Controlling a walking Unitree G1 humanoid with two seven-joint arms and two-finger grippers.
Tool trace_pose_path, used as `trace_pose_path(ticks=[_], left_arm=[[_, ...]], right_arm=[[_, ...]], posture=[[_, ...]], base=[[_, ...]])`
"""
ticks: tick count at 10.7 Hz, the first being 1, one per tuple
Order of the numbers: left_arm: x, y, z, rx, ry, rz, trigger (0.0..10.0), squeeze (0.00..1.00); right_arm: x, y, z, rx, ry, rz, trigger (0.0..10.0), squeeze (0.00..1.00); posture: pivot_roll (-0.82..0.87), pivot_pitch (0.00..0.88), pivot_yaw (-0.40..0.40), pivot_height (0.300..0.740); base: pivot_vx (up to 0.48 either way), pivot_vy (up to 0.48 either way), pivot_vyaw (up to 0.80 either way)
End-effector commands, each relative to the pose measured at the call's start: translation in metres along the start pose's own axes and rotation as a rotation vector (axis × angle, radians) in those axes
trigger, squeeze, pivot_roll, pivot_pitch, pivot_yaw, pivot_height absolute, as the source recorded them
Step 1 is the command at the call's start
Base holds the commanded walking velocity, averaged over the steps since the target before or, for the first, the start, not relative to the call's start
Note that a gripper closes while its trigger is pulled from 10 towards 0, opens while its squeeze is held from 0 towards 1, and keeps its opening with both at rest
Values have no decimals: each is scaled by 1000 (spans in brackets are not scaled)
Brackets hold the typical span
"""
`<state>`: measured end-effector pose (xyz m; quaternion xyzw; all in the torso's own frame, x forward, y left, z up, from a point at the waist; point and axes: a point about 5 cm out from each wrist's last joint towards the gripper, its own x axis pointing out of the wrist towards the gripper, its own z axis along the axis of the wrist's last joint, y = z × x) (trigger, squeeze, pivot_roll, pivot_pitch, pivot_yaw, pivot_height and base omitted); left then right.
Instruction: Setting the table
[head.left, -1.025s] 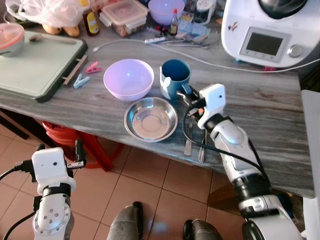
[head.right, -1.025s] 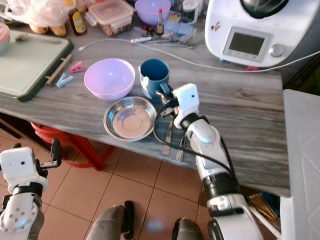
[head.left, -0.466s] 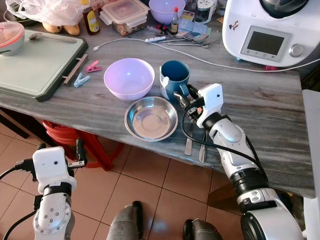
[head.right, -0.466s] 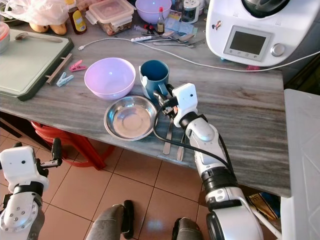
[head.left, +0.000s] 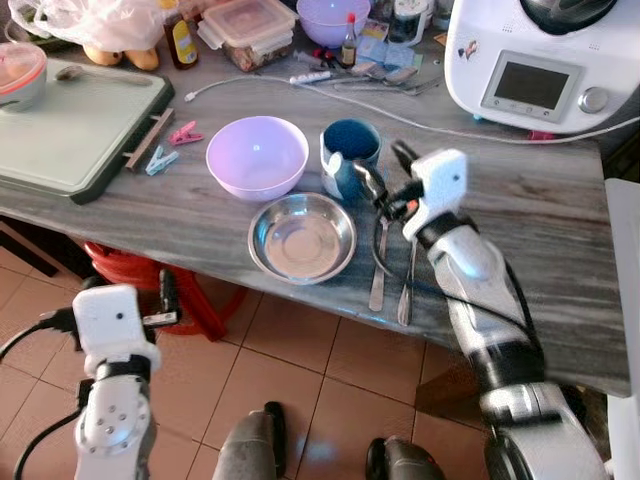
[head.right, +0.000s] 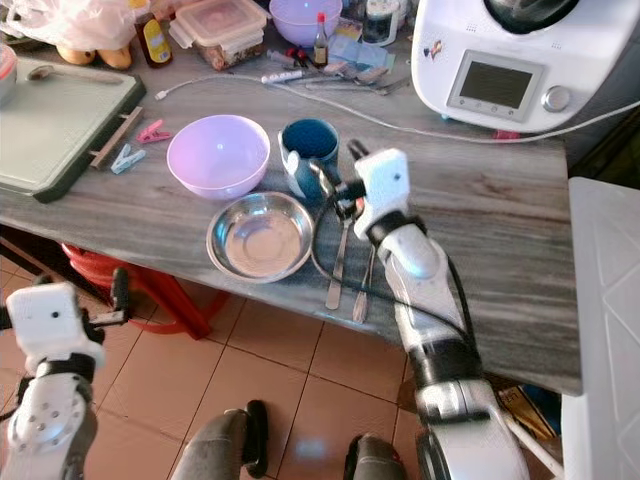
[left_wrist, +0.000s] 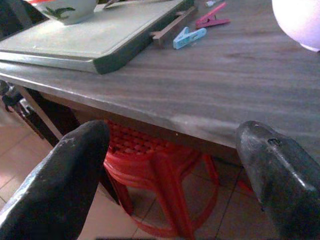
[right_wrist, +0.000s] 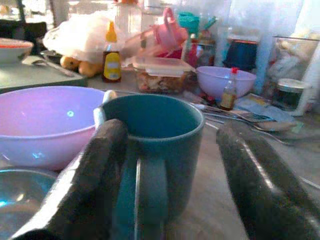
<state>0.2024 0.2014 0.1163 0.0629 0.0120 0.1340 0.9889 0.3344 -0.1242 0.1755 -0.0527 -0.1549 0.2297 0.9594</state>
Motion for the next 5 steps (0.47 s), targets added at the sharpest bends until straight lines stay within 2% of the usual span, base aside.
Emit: trace_pose_path(ticks=[1,3,4,5], left_arm=[[-1,0,-3,12,10,4,10000,0],[5,-2,-8,15,14,17,10000,0],[7,-3,-11,18,12,29,10000,0],[11,-5,-13,14,10,31,10000,0]], right_arm=[[-2,-1,3,-7,-4,-16,10000,1000],[-29,-2,2,-4,17,-117,10000,1000],[-50,1,-5,-8,62,-175,10000,1000],[-55,4,-8,5,80,-188,10000,1000]], posture=[[120,179,22,740],[98,134,20,740],[83,108,19,740],[68,83,17,740]], base=[[0,0,0],[0,0,0],[0,0,0],[0,0,800]])
